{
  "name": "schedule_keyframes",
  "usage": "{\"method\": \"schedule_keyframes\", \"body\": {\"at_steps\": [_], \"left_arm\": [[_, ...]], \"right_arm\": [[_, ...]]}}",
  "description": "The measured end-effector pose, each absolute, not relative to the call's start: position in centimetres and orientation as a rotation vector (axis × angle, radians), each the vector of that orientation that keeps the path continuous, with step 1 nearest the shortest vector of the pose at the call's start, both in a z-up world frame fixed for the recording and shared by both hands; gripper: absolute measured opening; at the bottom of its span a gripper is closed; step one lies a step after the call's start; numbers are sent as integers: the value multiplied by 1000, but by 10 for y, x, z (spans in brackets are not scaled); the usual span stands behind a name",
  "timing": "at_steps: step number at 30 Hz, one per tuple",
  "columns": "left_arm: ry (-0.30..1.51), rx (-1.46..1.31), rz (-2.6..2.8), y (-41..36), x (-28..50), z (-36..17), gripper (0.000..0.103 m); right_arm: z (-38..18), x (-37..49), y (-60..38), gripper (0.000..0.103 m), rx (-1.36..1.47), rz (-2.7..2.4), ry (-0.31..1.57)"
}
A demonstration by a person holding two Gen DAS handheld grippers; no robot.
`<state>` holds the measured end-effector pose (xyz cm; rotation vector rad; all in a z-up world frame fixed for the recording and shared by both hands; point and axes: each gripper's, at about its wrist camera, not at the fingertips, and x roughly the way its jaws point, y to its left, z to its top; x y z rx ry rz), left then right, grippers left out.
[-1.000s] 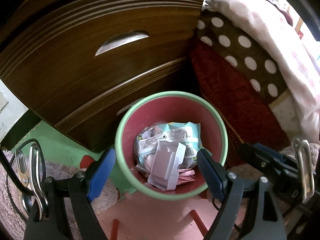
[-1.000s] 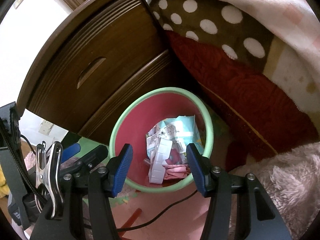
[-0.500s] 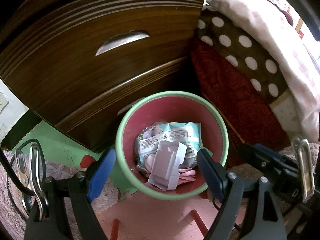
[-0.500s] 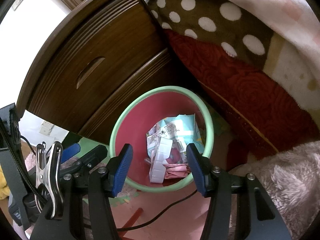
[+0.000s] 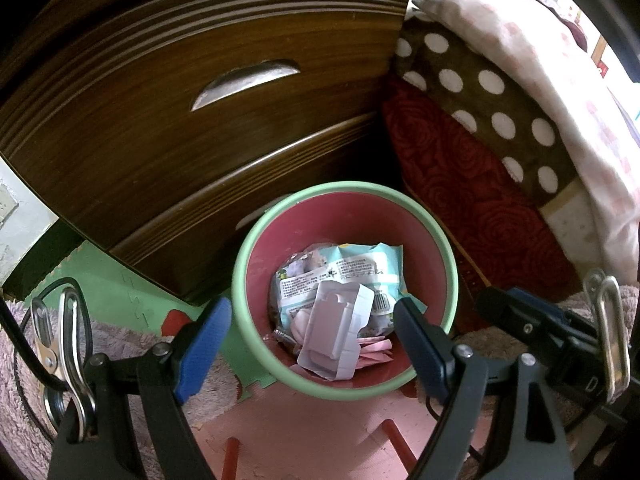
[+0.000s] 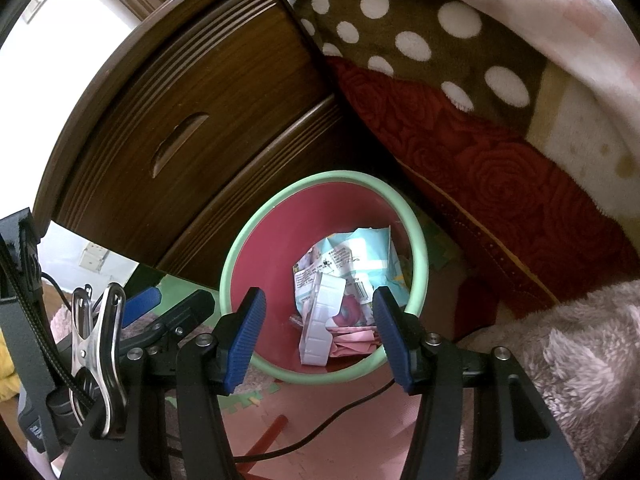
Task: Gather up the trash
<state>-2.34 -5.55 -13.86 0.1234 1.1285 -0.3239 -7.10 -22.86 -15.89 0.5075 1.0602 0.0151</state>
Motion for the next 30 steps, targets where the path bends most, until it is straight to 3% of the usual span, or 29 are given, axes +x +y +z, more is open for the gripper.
{"method": "schedule_keyframes", "body": {"at_steps": [30], "left_arm": [[1126,118,-320,-53,-23,-138,87]], "right_arm": [[-161,-72,-228,57,512,18,1066]]}}
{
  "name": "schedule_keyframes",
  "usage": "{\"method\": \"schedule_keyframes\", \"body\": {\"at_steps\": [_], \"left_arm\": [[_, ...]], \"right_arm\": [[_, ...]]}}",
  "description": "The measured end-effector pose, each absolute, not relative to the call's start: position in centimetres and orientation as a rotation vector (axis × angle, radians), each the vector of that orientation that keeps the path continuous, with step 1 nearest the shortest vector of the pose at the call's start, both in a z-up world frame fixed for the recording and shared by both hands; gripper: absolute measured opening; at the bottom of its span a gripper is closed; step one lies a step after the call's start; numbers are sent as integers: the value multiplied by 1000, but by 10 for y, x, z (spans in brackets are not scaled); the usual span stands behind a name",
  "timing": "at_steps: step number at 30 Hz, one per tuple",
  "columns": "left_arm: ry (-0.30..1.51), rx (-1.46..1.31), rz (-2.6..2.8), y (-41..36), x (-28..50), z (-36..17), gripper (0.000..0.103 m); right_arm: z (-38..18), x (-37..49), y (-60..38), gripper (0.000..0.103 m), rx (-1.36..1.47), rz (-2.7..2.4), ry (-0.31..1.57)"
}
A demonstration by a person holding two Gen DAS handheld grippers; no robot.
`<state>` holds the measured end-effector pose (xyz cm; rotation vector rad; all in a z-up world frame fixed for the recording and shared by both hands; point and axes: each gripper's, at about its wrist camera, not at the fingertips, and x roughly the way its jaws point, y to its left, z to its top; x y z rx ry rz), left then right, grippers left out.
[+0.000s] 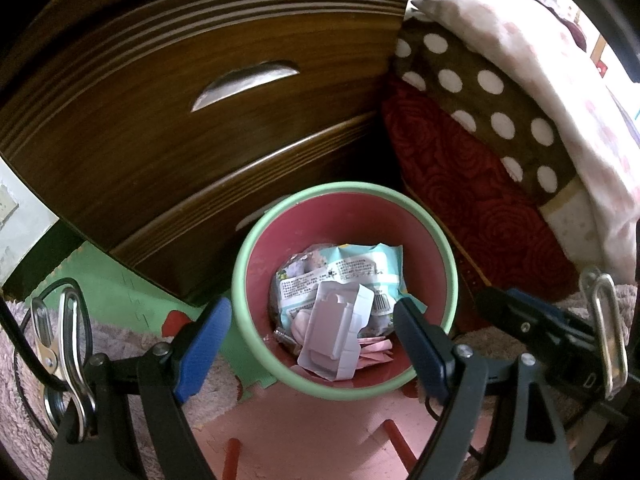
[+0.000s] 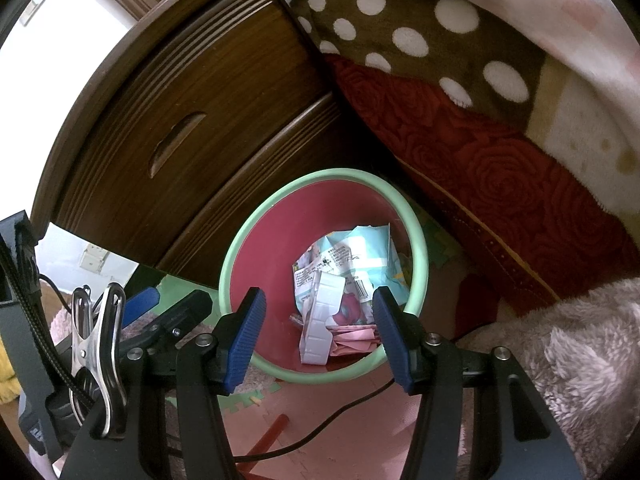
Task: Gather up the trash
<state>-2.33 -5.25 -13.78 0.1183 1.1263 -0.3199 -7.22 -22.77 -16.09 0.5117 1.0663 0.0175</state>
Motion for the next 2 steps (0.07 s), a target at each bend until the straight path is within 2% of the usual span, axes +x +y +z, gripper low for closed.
{"method": "schedule_keyframes", "body": {"at_steps": [2], "left_arm": [[1128,117,-320,-52,-23,-138,87]], "right_arm": [[-161,-72,-229,57,511,18,1067]]}}
